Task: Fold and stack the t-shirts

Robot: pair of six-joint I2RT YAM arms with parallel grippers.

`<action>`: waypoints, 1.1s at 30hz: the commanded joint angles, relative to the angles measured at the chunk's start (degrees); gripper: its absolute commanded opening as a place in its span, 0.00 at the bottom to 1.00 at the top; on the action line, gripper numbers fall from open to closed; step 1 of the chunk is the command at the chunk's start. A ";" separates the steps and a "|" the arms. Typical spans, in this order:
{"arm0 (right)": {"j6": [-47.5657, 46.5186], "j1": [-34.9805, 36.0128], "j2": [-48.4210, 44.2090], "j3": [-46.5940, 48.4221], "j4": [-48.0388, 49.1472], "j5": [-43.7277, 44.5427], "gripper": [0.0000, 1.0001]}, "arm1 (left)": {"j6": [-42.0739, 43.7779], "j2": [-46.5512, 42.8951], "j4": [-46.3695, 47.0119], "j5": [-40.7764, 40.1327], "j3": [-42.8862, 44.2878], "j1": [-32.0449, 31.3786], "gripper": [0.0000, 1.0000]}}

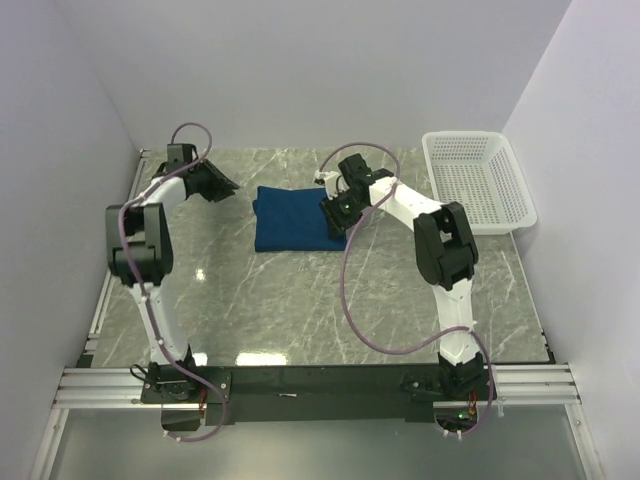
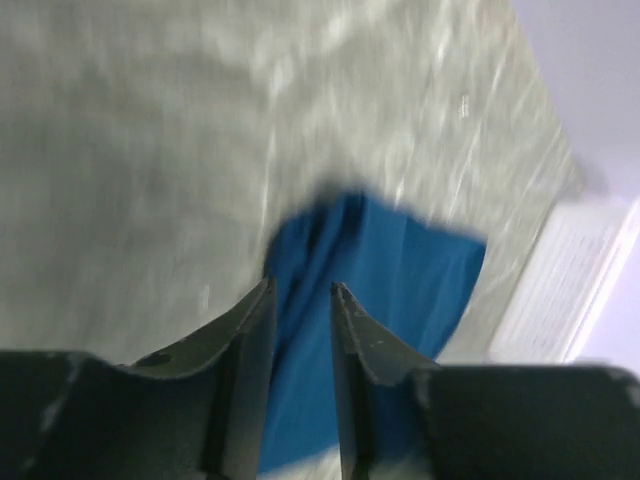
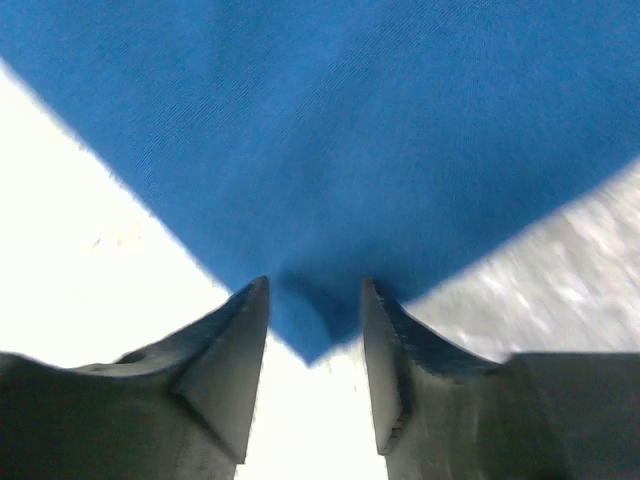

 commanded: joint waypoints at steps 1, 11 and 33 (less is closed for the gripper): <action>-5.39 -0.59 -9.88 -1.32 -1.31 2.31 0.50 | 6.87 -10.93 -0.61 3.92 -9.31 -0.78 0.34; -13.13 -5.87 -35.53 -25.20 4.74 -14.74 0.76 | 7.06 -14.57 8.17 12.64 -33.33 -6.66 0.45; -15.07 -15.72 -42.77 -35.61 3.61 -30.13 0.76 | 7.31 -13.32 5.46 6.75 -33.07 1.41 0.01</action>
